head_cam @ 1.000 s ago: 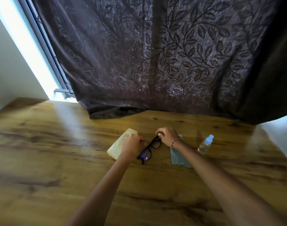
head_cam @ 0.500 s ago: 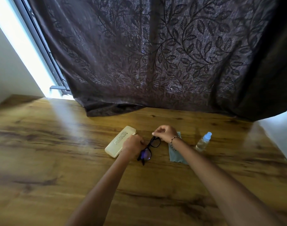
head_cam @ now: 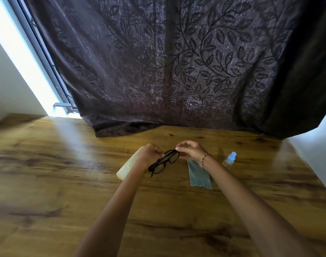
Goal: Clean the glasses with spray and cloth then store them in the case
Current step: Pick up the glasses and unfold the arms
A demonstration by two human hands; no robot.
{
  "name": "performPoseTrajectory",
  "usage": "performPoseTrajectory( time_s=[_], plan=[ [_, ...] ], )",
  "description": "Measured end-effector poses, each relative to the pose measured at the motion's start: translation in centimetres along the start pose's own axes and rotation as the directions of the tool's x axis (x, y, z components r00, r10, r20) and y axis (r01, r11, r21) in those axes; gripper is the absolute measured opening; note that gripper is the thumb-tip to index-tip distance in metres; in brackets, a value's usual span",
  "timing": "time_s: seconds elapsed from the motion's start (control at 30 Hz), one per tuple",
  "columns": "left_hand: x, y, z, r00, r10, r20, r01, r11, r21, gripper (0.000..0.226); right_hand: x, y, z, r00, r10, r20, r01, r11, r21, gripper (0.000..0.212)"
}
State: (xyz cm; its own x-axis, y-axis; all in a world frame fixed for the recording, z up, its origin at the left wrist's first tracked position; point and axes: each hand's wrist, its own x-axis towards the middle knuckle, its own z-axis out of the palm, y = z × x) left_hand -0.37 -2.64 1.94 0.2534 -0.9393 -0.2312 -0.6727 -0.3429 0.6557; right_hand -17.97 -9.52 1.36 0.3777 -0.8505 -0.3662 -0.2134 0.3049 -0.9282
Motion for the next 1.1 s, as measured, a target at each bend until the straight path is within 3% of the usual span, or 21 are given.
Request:
performPoseTrajectory(
  time_s=[0.07,0.2,0.33,0.5,0.63,0.77,0.97,1.1],
  plan=[
    [0.3,0.4,-0.3,0.998,-0.008,-0.061,0.008,1.000,-0.002,0.015,0.0,-0.5,-0.6,1.000,0.007,0.016,-0.007,1.000,0.022,0.010],
    [0.9,0.2,-0.9,0.986,-0.062,-0.158,0.035,0.985,-0.169,0.008,-0.3,-1.0,-2.1,0.998,0.003,0.061,-0.004,1.000,0.021,0.015],
    [1.2,-0.4,-1.4,0.970,-0.135,-0.200,0.063,0.943,-0.327,0.010,-0.7,-0.8,-3.2,0.988,0.029,0.153,-0.016,0.996,-0.088,0.026],
    [1.6,-0.8,-1.9,0.942,-0.259,-0.215,0.103,0.830,-0.549,0.014,-0.9,-0.3,-3.3,0.983,0.042,0.177,0.002,0.970,-0.241,0.024],
    [1.7,-0.8,-2.1,0.935,-0.283,-0.214,0.096,0.782,-0.616,0.004,-0.4,0.1,-2.9,0.992,0.017,0.126,0.022,0.952,-0.307,0.021],
    [1.4,-0.9,-2.1,0.946,-0.256,-0.200,0.075,0.771,-0.632,0.026,-0.2,-0.1,-2.5,0.997,-0.038,0.061,0.057,0.938,-0.341,0.005],
    [1.0,-1.0,-2.1,0.954,-0.214,-0.209,0.038,0.779,-0.625,0.046,-0.1,-0.1,-2.1,0.993,-0.084,-0.080,0.052,0.937,-0.346,0.010],
    [1.0,-1.1,-2.2,0.960,-0.180,-0.216,-0.002,0.765,-0.644,0.048,0.0,-0.2,-1.8,0.983,-0.081,-0.166,0.037,0.966,-0.254,0.012]
  ],
)
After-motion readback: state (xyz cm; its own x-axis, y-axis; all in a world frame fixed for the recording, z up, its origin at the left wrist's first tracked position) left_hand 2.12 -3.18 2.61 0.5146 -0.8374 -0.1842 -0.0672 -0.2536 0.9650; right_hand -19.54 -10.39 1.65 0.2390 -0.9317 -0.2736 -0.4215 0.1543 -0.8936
